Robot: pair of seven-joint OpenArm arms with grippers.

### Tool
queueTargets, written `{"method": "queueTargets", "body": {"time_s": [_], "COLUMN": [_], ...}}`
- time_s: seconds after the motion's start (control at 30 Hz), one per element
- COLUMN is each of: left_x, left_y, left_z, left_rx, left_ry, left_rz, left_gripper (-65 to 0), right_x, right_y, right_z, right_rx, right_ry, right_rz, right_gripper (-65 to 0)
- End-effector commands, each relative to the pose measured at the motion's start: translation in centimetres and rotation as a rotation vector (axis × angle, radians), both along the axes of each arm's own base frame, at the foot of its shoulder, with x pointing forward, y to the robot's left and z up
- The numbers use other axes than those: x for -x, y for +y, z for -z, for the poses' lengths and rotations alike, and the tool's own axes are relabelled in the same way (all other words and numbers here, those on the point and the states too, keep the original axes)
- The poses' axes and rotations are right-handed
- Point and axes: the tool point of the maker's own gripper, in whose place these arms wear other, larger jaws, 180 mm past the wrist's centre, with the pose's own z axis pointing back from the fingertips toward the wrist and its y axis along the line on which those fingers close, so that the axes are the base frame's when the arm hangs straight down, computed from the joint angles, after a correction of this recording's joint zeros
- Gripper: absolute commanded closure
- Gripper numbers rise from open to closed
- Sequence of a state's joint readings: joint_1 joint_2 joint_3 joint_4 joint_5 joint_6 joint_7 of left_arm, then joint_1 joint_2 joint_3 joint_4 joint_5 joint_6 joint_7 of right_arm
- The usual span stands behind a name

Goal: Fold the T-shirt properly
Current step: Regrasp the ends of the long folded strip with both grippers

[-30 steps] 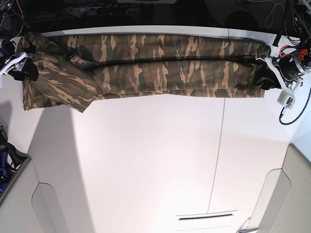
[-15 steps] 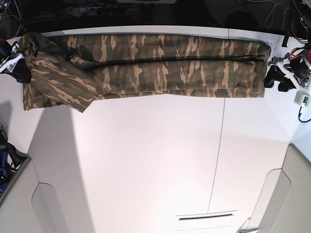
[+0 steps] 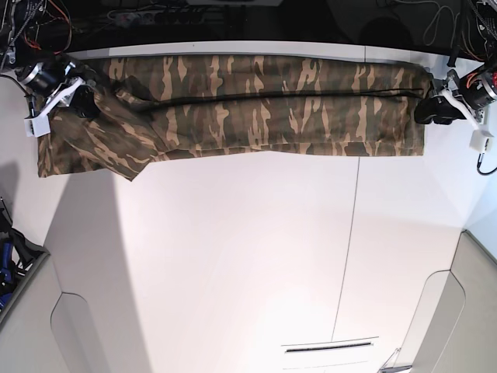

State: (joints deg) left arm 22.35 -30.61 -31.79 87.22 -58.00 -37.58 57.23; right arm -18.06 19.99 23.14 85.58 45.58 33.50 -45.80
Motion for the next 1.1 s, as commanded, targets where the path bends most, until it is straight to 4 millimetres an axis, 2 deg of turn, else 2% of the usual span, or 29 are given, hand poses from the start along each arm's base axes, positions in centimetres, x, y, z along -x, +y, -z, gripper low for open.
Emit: {"method": "queueTargets", "body": {"time_s": [0.0,0.2,0.4,0.47,0.57,0.6,0.73,0.83,1.07], "left_x": [-0.5,0.7,0.5,0.4,0.2,0.1,-0.6,-1.0,-2.2], "left_y": [0.2,-2.3,-2.7,-2.7,-2.8,-2.7,-2.6,-2.6,-2.6], "left_z": [-0.9,0.6,0.7,0.5,0.3,0.2,-0.3,-0.8,-3.2], "left_rx": [-0.001,0.069,0.085,0.094,0.101,0.101,0.1,0.092,0.038], "left_ry": [-0.031,0.006,-0.014,-0.02,-0.036,-0.043,-0.08,-0.096,-0.151], "left_rz": [0.011,0.032,0.018,0.016,0.011,0.008,-0.004,0.006,0.063], "left_gripper": [-40.6,-40.6,-39.8,-29.7,-5.1,0.0,0.0,0.0,0.0], "right_x": [-0.6,-1.1,-1.0,-1.0,-1.0,-1.0,-1.3,-1.9,-3.3], "right_y": [-0.2,0.0,0.0,0.0,0.0,0.0,0.3,-0.3,-3.3], "right_z": [-0.4,-0.6,-0.5,-0.5,-0.5,-0.5,-1.2,-2.3,-7.2], "right_rx": [0.005,-0.008,-0.007,-0.007,-0.008,-0.009,-0.044,-0.043,0.006], "right_ry": [-0.018,-0.027,-0.02,-0.02,-0.02,-0.021,-0.039,-0.073,-0.195], "right_rz": [-0.008,-0.005,-0.009,-0.009,-0.009,-0.009,0.001,0.016,0.071], "right_gripper": [0.0,0.0,0.0,0.0,0.0,0.0,0.0,0.0,0.0]}}
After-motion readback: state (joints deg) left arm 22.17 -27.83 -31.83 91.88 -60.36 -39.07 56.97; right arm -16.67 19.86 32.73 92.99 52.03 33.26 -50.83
